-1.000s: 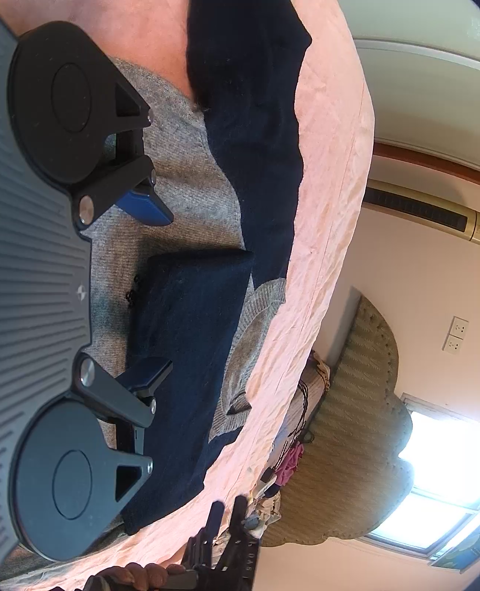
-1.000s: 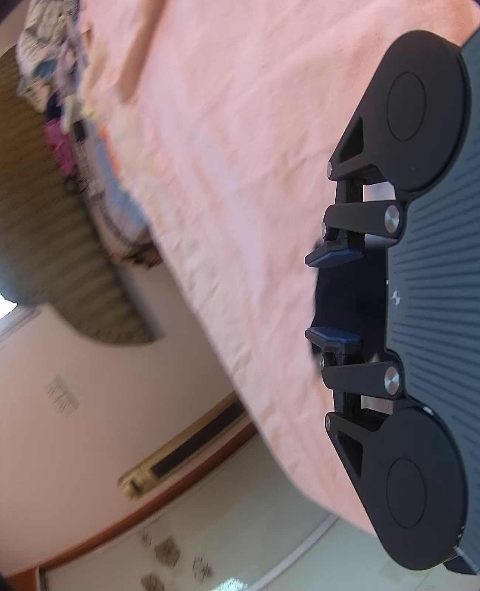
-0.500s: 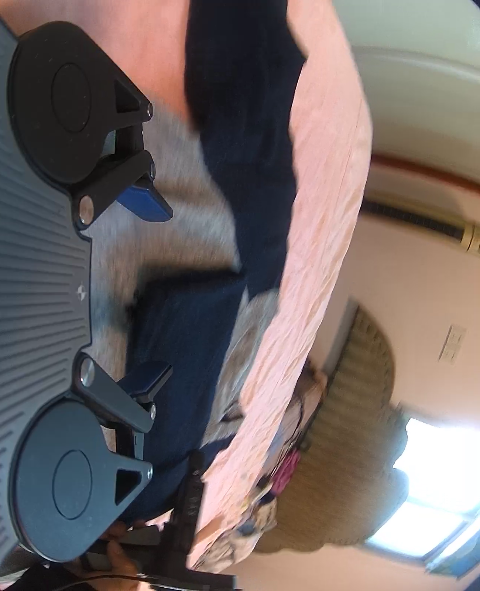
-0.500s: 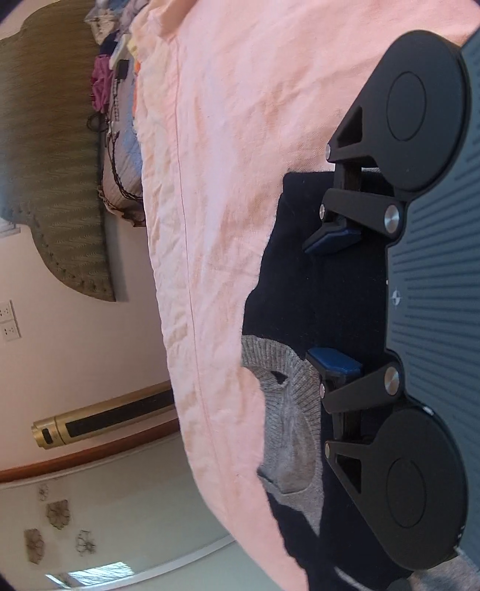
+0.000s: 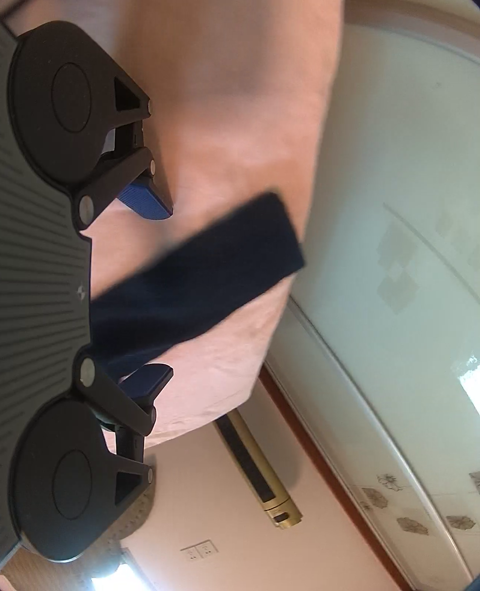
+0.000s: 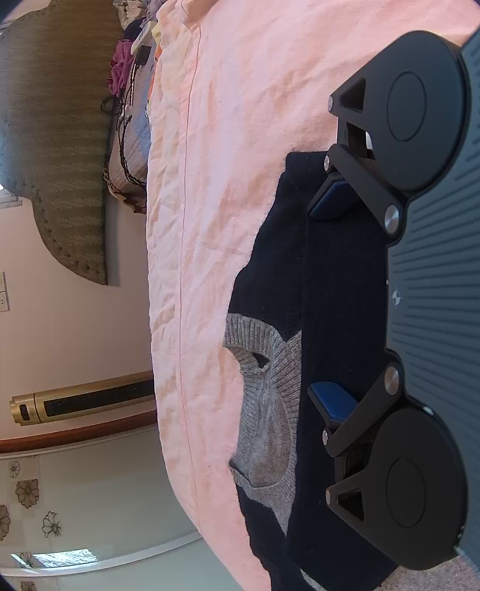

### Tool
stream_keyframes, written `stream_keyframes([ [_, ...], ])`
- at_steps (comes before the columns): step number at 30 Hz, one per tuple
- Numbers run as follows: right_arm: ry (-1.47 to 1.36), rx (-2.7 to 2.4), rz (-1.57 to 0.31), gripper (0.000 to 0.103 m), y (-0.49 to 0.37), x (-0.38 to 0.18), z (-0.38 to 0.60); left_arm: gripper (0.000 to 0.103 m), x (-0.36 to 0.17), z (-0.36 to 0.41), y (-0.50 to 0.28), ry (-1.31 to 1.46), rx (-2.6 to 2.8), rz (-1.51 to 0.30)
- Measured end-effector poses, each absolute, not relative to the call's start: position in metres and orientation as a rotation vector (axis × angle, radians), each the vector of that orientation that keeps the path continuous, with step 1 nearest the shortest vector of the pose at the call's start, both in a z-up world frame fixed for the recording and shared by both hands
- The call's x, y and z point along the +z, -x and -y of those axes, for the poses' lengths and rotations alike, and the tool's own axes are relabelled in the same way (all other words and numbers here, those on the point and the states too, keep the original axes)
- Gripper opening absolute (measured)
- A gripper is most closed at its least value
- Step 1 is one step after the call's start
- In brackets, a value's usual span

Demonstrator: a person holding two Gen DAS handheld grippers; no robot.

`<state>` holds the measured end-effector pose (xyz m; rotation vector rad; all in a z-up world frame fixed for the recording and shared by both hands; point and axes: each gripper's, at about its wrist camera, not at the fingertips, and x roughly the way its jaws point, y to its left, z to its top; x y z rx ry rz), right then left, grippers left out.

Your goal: Fold small clothes

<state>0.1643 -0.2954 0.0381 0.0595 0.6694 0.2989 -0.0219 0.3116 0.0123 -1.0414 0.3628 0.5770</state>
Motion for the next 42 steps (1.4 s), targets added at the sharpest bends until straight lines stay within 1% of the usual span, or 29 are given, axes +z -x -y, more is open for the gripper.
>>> stream_keyframes([
  [2, -0.063, 0.299, -0.669, 0.096, -0.164, 0.038, 0.296, 0.085, 0.014, -0.315, 0.006, 0.993, 0.557, -0.371],
  [3, -0.065, 0.298, -0.669, 0.097, -0.164, 0.039, 0.296, 0.083, 0.014, -0.316, -0.003, 0.954, 0.564, -0.382],
  [5, -0.075, 0.3, -0.668, 0.097, -0.164, 0.039, 0.298, 0.056, 0.016, -0.314, -0.014, 0.874, 0.62, -0.403],
  [6, -0.08, 0.3, -0.668, 0.097, -0.164, 0.039, 0.298, 0.047, 0.017, -0.312, -0.019, 0.833, 0.649, -0.422],
  [7, -0.082, 0.3, -0.667, 0.097, -0.164, 0.039, 0.298, 0.023, 0.018, -0.311, -0.025, 0.807, 0.666, -0.448],
  [8, -0.084, 0.299, -0.667, 0.098, -0.164, 0.039, 0.298, 0.012, 0.016, -0.312, -0.024, 0.802, 0.671, -0.474],
  [11, -0.09, 0.301, -0.667, 0.098, -0.164, 0.04, 0.299, 0.006, 0.02, -0.305, -0.021, 0.752, 0.697, -0.485],
  [15, -0.093, 0.304, -0.668, 0.099, -0.164, 0.04, 0.3, 0.006, 0.043, -0.266, -0.03, 0.639, 0.663, -0.451],
  [17, -0.093, 0.306, -0.669, 0.1, -0.164, 0.04, 0.3, 0.006, 0.059, -0.232, -0.04, 0.602, 0.568, -0.419],
  [20, -0.098, 0.308, -0.669, 0.1, -0.164, 0.04, 0.3, 0.006, 0.08, -0.155, -0.059, 0.459, 0.34, -0.384],
  [22, -0.1, 0.309, -0.668, 0.1, -0.164, 0.04, 0.3, 0.006, 0.085, -0.091, -0.066, 0.326, 0.14, -0.391],
  [23, -0.103, 0.309, -0.668, 0.1, -0.164, 0.04, 0.301, 0.007, 0.083, -0.061, -0.068, 0.267, 0.012, -0.422],
  [25, -0.112, 0.312, -0.667, 0.1, -0.164, 0.04, 0.302, 0.01, 0.069, -0.008, -0.073, 0.169, -0.232, -0.55],
  [27, -0.126, 0.317, -0.666, 0.1, -0.164, 0.04, 0.305, 0.01, 0.052, 0.021, -0.072, 0.142, -0.335, -0.653],
  [30, -0.144, 0.322, -0.665, 0.1, -0.165, 0.04, 0.307, 0.017, 0.035, 0.027, -0.061, 0.133, -0.357, -0.734],
  [31, -0.146, 0.322, -0.665, 0.1, -0.165, 0.04, 0.307, 0.022, 0.034, 0.022, -0.054, 0.138, -0.355, -0.727],
  [33, -0.148, 0.325, -0.665, 0.101, -0.165, 0.04, 0.306, 0.042, 0.033, 0.003, -0.036, 0.173, -0.356, -0.68],
  [34, -0.151, 0.327, -0.665, 0.101, -0.165, 0.04, 0.307, 0.07, 0.032, -0.005, -0.027, 0.185, -0.349, -0.652],
  [35, -0.153, 0.328, -0.665, 0.101, -0.165, 0.04, 0.307, 0.087, 0.031, -0.01, -0.015, 0.186, -0.323, -0.628],
  [39, -0.133, 0.321, -0.669, 0.102, -0.165, 0.041, 0.305, 0.088, 0.022, -0.048, 0.003, 0.233, -0.219, -0.607],
  [42, -0.14, 0.304, -0.71, 0.102, -0.165, 0.049, 0.305, 0.088, 0.014, -0.074, 0.006, 0.37, -0.158, -0.604],
])
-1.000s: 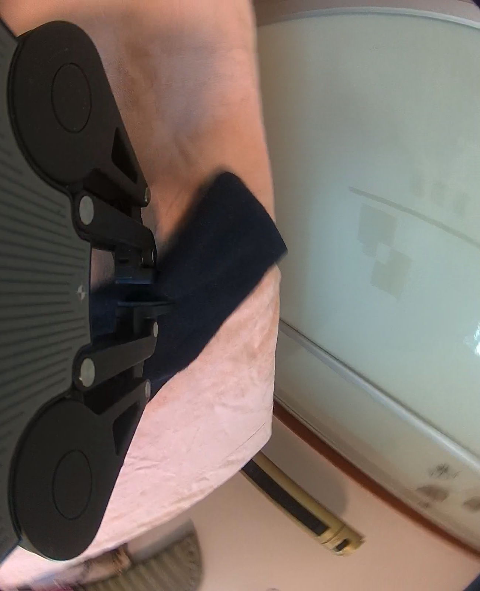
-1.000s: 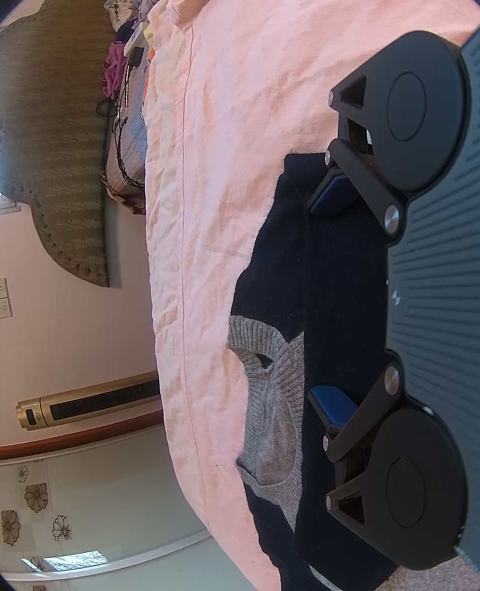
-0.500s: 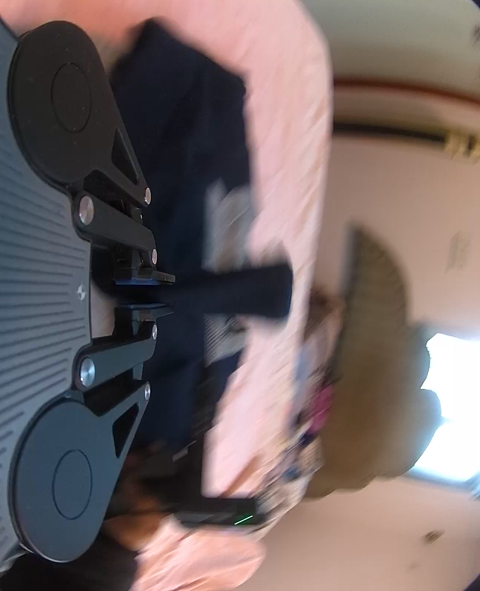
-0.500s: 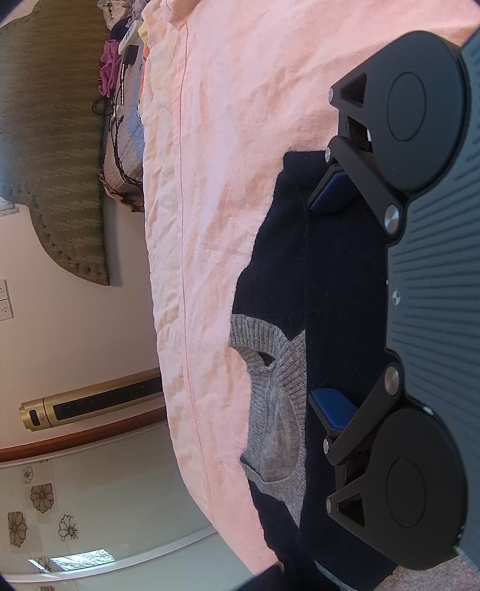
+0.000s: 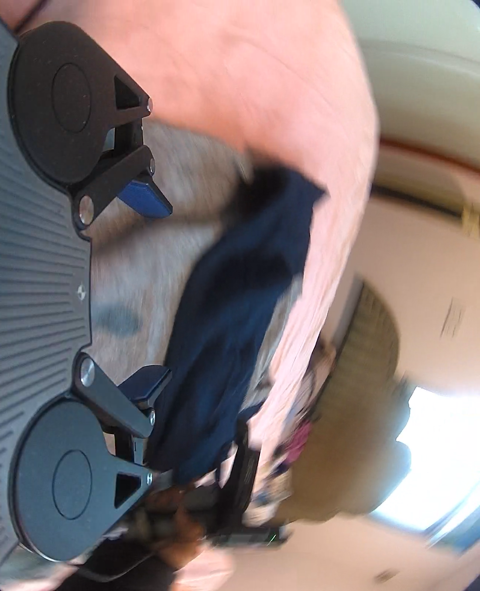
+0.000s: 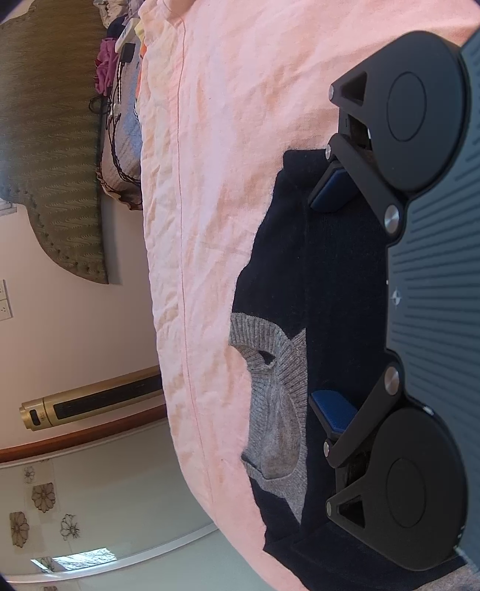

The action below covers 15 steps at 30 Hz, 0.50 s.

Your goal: Fold small clothes

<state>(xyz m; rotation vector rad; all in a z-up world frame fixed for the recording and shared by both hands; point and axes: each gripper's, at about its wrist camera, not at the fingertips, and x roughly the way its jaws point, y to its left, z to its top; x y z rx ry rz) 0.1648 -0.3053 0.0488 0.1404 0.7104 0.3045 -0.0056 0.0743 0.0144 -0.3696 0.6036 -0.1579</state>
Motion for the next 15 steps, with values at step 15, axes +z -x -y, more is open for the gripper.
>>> stream_keyframes([
  [15, -0.536, 0.516, -0.958, 0.092, -0.103, 0.06, 0.308, 0.092, 0.011, -0.075, -0.001, 0.411, -0.161, -0.586],
])
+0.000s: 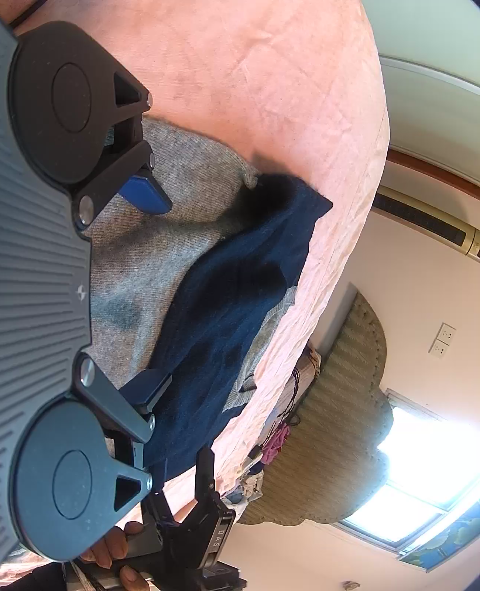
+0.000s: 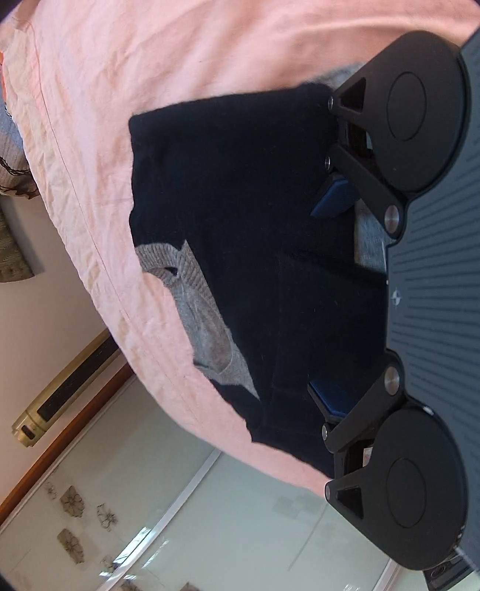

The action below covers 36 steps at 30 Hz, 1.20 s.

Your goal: Fold small clothes

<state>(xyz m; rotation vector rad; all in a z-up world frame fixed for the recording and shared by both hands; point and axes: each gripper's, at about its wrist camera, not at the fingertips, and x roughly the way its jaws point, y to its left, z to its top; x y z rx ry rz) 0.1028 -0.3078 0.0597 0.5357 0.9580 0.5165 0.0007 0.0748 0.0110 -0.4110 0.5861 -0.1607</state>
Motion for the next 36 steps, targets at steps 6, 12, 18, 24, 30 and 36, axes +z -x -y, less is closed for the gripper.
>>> stream_keyframes([
  [6, -0.401, 0.537, -0.961, 0.068, -0.104, 0.062, 0.285, 0.094, 0.01, -0.074, -0.001, 0.406, -0.16, -0.588],
  [12, -0.396, 0.556, -0.949, 0.018, -0.115, 0.074, 0.295, 0.095, 0.01, -0.074, -0.001, 0.406, -0.161, -0.587],
  [18, -0.405, 0.528, -0.848, 0.011, -0.136, 0.109, 0.324, 0.096, 0.01, -0.074, -0.001, 0.406, -0.161, -0.587],
  [24, -0.557, 0.557, -0.991, 0.046, -0.141, 0.076, 0.34, 0.097, 0.01, -0.073, -0.001, 0.405, -0.162, -0.587],
  [30, -0.608, 0.597, -1.038, 0.049, -0.13, 0.048, 0.32, 0.097, 0.01, -0.072, -0.001, 0.404, -0.162, -0.587],
  [36, -0.513, 0.633, -1.03, 0.028, -0.125, 0.049, 0.296, 0.098, 0.01, -0.073, -0.001, 0.405, -0.162, -0.587],
])
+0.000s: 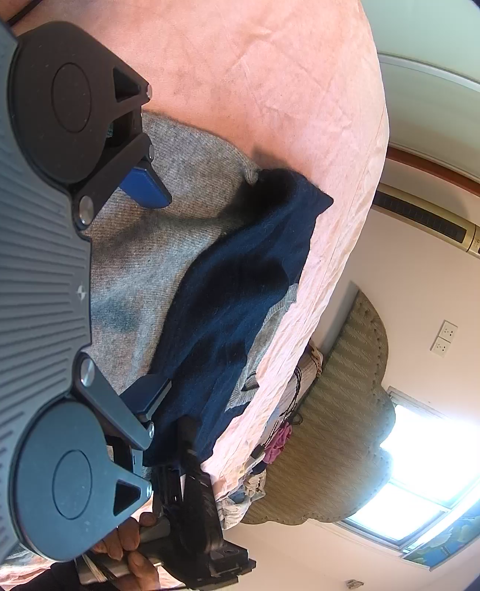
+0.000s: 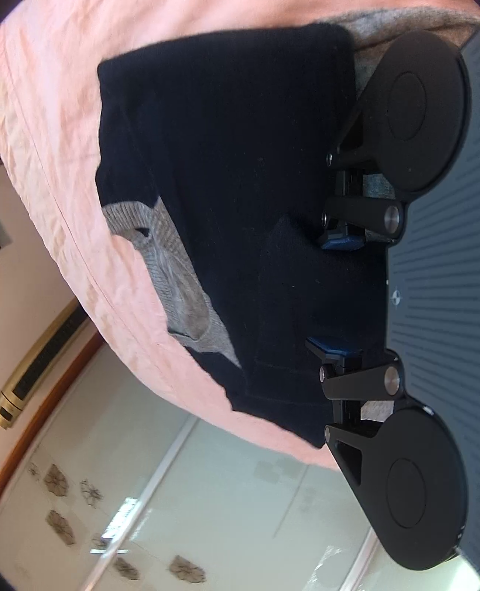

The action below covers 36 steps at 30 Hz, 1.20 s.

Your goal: Fold small clothes

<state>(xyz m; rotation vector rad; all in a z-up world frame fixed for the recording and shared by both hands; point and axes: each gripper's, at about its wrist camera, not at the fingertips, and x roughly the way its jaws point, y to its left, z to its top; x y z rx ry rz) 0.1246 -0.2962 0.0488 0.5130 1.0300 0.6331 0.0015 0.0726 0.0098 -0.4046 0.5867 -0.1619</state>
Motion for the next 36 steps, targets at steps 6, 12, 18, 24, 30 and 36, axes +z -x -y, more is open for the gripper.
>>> stream_keyframes([
  [6, -0.467, 0.673, -0.869, 0.013, -0.129, 0.095, 0.307, 0.098, 0.01, -0.073, -0.002, 0.405, -0.162, -0.586],
  [12, -0.473, 0.464, -0.904, 0.013, -0.167, 0.087, 0.358, 0.098, 0.01, -0.072, -0.003, 0.407, -0.164, -0.585],
  [18, -0.461, 0.434, -0.953, 0.02, -0.159, 0.059, 0.355, 0.098, 0.017, -0.069, 0.001, 0.371, -0.143, -0.59],
  [24, -0.376, 0.256, -0.707, 0.062, -0.139, 0.089, 0.363, 0.102, 0.077, -0.065, -0.025, 0.349, -0.186, -0.429],
  [30, -0.34, 0.396, -0.734, 0.069, -0.16, 0.075, 0.32, 0.103, 0.042, -0.034, -0.166, 0.177, -0.118, -0.655],
  [36, -0.114, 0.36, -0.658, 0.063, -0.155, 0.045, 0.311, 0.103, 0.011, -0.042, -0.183, 0.057, -0.088, -0.703],
])
